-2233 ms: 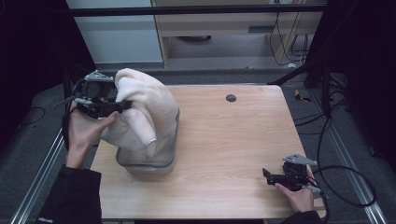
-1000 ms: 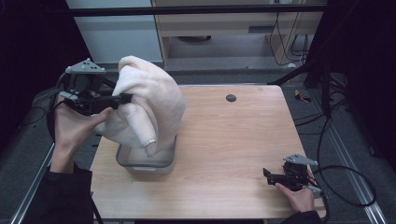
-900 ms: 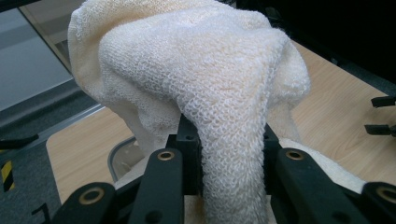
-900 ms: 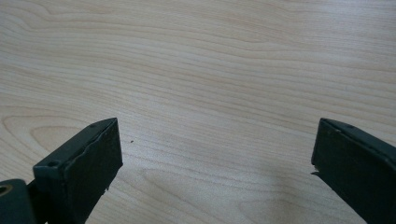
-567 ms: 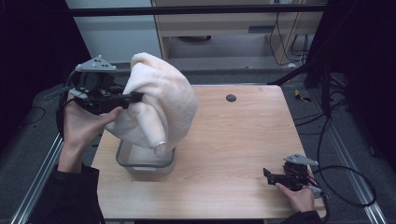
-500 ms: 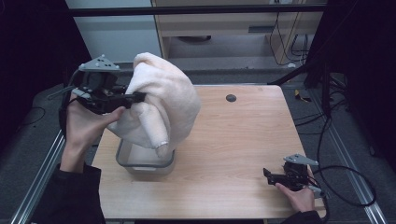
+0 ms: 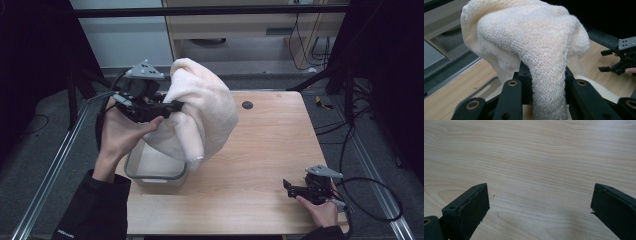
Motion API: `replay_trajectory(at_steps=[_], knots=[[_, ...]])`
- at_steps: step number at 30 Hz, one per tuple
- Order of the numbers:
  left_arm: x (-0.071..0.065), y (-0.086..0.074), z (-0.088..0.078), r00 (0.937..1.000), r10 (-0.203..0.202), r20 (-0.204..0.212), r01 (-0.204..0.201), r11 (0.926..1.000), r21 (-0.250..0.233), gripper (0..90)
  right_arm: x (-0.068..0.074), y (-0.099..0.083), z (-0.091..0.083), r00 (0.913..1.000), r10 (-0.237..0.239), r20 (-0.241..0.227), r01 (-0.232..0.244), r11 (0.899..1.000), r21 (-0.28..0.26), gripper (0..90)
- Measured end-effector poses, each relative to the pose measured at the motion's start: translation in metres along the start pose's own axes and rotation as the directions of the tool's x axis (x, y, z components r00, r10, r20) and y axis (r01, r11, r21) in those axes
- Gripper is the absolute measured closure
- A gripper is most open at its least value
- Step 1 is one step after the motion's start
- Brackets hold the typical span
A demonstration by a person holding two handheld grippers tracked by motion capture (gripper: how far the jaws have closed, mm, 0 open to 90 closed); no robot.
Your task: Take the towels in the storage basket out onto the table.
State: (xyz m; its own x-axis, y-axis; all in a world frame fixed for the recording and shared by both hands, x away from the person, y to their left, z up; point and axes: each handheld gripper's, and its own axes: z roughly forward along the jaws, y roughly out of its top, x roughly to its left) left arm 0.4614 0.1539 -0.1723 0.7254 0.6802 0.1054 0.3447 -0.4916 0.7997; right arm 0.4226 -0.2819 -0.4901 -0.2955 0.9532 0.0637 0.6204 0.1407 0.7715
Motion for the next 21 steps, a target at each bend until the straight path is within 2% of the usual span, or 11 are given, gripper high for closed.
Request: replay_trajectory(at_steps=[12,21], knots=[[-0.028,0.008,0.039,0.9975,0.053,0.046,-0.054,0.9981,0.029,71.0,-0.002,0.0,-0.001,0.999,-0.015,0.042,0.015,1.0,-0.012,2.5],[-0.042,0.003,0.075,0.9941,0.068,0.085,-0.074,0.9949,0.069,70.9,-0.005,0.0,-0.003,0.998,-0.02,0.059,0.021,1.0,-0.017,2.9]])
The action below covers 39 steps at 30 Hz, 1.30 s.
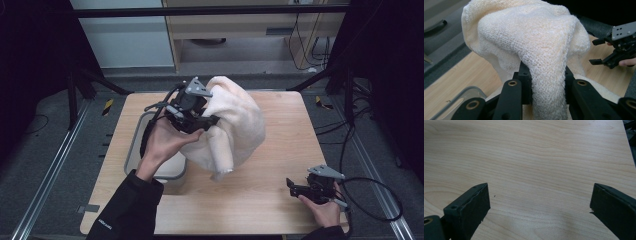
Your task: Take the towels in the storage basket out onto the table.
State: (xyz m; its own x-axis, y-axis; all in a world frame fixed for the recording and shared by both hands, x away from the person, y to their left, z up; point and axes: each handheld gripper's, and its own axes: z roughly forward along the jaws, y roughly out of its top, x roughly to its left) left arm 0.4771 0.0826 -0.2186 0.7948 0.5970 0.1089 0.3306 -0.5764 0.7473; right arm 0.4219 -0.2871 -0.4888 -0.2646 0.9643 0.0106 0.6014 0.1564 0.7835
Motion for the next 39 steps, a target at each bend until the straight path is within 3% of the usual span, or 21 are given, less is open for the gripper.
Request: replay_trajectory(at_steps=[15,19,34,39], knots=[[-0.003,-0.024,0.067,0.9985,-0.034,0.043,0.032,0.9972,0.068,70.7,-0.003,-0.001,0.0,0.9999,0.011,0.007,-0.011,1.0,-0.009,3.2],[-0.006,-0.031,0.081,0.9965,-0.055,0.063,0.051,0.9966,0.064,70.5,-0.003,-0.001,0.0,0.9998,0.015,0.013,-0.015,1.0,-0.008,3.3],[-0.023,-0.053,0.131,0.992,-0.074,0.102,0.064,0.9925,0.105,68.6,-0.004,-0.002,0.001,0.9997,0.012,0.019,-0.012,1.0,-0.004,3.5],[-0.029,-0.059,0.142,0.9905,-0.084,0.109,0.074,0.9931,0.092,66.8,-0.004,-0.003,0.001,0.9997,0.01,0.021,-0.009,1.0,-0.005,3.5]])
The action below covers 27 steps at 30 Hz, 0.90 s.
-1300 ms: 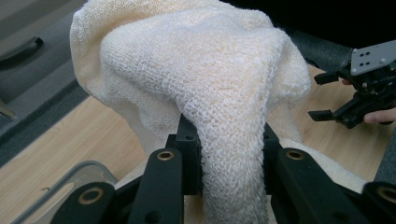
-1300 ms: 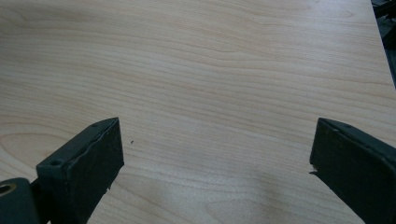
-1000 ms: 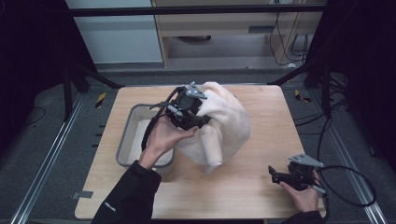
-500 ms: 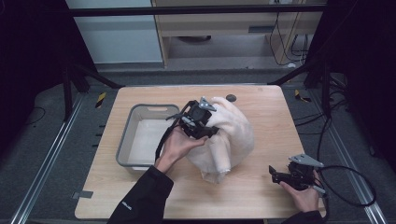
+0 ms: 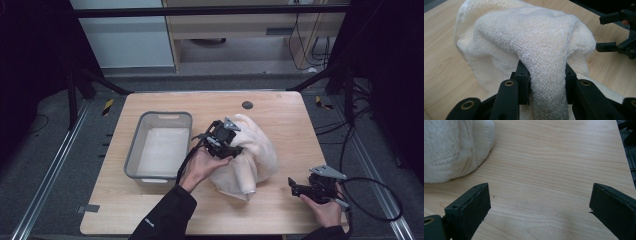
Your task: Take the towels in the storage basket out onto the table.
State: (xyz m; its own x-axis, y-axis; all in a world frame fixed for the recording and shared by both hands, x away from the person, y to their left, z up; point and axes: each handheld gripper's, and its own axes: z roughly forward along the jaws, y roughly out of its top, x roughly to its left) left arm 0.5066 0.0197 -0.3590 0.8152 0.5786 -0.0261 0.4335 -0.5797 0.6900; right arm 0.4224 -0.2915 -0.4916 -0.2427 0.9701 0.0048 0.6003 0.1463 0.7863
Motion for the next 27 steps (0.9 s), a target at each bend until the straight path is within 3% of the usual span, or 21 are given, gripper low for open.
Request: replay_trajectory(at_steps=[6,18,27], knots=[[-0.005,-0.005,0.013,0.9999,-0.002,-0.014,0.002,0.9999,-0.016,61.9,-0.001,0.0,0.0,1.0,-0.002,0.004,0.002,1.0,0.001,3.6],[-0.01,-0.019,0.042,0.9998,0.007,-0.02,-0.006,0.9994,0.034,51.2,0.0,-0.001,0.001,1.0,0.003,-0.001,-0.003,1.0,0.004,3.6],[-0.008,-0.029,0.054,0.9997,-0.006,-0.024,0.008,0.998,0.063,42.6,-0.001,-0.001,0.001,1.0,-0.003,0.002,0.003,1.0,0.006,3.6]])
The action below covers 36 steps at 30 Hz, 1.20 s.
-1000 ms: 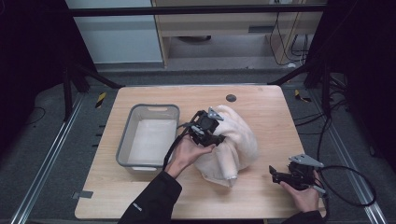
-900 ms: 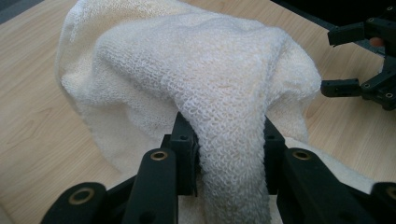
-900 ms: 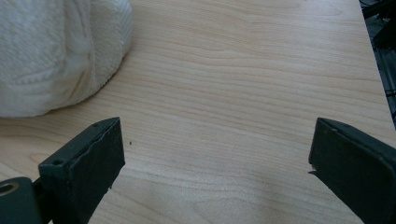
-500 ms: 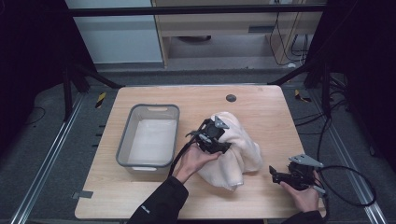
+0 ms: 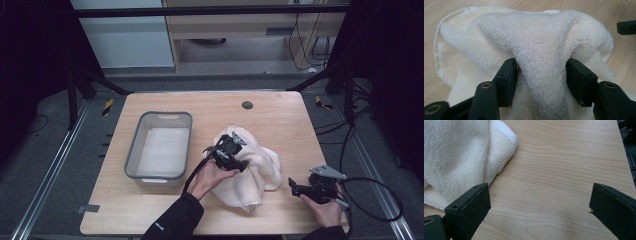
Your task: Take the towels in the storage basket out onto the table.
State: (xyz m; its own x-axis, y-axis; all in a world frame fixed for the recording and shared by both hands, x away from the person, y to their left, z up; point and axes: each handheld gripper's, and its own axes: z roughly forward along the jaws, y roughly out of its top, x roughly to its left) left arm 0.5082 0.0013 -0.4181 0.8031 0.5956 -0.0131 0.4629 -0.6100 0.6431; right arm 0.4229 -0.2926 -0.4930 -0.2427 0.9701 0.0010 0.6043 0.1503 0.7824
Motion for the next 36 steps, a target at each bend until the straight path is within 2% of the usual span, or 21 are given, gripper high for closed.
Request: replay_trajectory(at_steps=[5,9,18,24,36], knots=[[0.002,-0.005,0.002,0.9999,-0.003,0.011,0.002,0.9999,0.012,37.2,0.001,0.0,0.0,1.0,0.002,-0.001,-0.002,1.0,0.001,3.6],[0.002,-0.007,0.0,1.0,0.008,-0.002,-0.008,0.9997,0.022,30.5,0.001,0.0,0.0,1.0,0.003,-0.004,-0.003,1.0,-0.001,3.5],[0.004,-0.012,-0.019,0.9998,0.018,0.007,-0.018,0.9995,-0.028,22.5,0.0,0.0,0.0,1.0,0.004,-0.005,-0.004,1.0,-0.001,3.0],[0.009,-0.019,-0.037,1.0,0.003,0.008,-0.002,0.9977,-0.068,20.8,0.001,0.0,0.0,0.9999,0.01,-0.007,-0.01,1.0,-0.006,2.8],[0.024,-0.048,-0.072,0.9974,-0.052,-0.049,0.043,0.9858,-0.162,20.7,0.0,0.0,0.0,1.0,0.008,-0.005,-0.008,1.0,-0.01,2.5]])
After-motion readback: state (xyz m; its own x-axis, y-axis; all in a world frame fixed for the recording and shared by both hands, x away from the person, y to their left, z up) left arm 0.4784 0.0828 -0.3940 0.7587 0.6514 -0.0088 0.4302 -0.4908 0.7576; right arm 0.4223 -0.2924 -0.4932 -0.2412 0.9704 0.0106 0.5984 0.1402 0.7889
